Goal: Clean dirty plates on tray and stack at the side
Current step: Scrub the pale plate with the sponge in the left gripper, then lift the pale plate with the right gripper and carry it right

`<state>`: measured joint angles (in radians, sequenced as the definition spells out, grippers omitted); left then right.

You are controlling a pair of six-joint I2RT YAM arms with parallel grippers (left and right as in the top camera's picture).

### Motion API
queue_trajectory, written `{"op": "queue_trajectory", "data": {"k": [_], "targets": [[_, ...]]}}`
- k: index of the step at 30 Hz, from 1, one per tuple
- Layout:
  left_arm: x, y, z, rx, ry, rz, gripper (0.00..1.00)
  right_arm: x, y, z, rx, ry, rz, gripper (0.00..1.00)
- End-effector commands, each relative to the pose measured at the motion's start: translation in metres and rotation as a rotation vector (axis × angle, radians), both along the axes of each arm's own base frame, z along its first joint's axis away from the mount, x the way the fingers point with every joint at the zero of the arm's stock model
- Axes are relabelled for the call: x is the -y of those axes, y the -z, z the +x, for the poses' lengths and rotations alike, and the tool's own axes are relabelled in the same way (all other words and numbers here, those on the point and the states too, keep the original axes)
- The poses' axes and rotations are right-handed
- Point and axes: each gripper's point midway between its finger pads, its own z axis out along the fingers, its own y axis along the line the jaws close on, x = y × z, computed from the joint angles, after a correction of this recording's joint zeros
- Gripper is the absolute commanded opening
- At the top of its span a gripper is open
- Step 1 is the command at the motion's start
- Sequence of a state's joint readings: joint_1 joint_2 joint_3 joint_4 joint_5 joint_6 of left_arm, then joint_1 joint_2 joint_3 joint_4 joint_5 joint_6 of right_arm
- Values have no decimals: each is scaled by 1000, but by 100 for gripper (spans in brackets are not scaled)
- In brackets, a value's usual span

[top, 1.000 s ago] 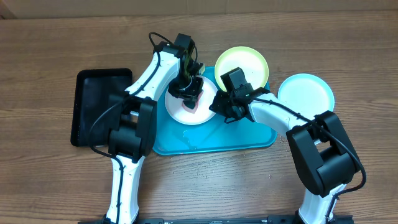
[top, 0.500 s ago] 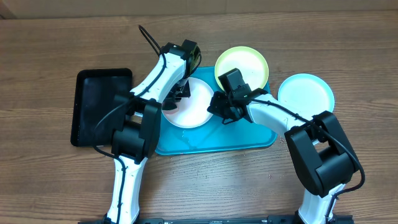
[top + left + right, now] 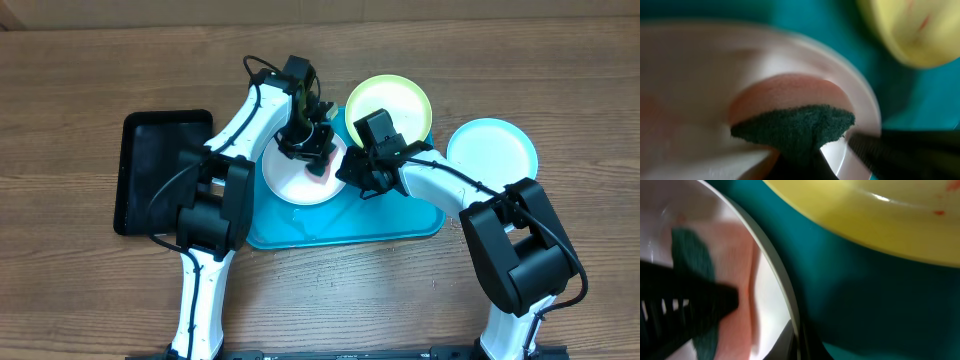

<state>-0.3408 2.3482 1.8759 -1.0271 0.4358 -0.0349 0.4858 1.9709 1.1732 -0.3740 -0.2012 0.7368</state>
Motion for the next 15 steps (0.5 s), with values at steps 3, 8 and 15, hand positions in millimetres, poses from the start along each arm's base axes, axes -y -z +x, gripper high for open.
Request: {"op": "queue_trajectory", "data": {"k": [3, 8, 15], "targets": [[-38, 27, 28, 56, -272, 263, 4, 0, 4, 2, -1, -1, -8, 4], [-125, 19, 30, 163, -535, 731, 4, 0, 4, 1, -5, -2, -10, 4], [-153, -25, 28, 193, -529, 902, 4, 1, 3, 1, -8, 1, -18, 4]]}}
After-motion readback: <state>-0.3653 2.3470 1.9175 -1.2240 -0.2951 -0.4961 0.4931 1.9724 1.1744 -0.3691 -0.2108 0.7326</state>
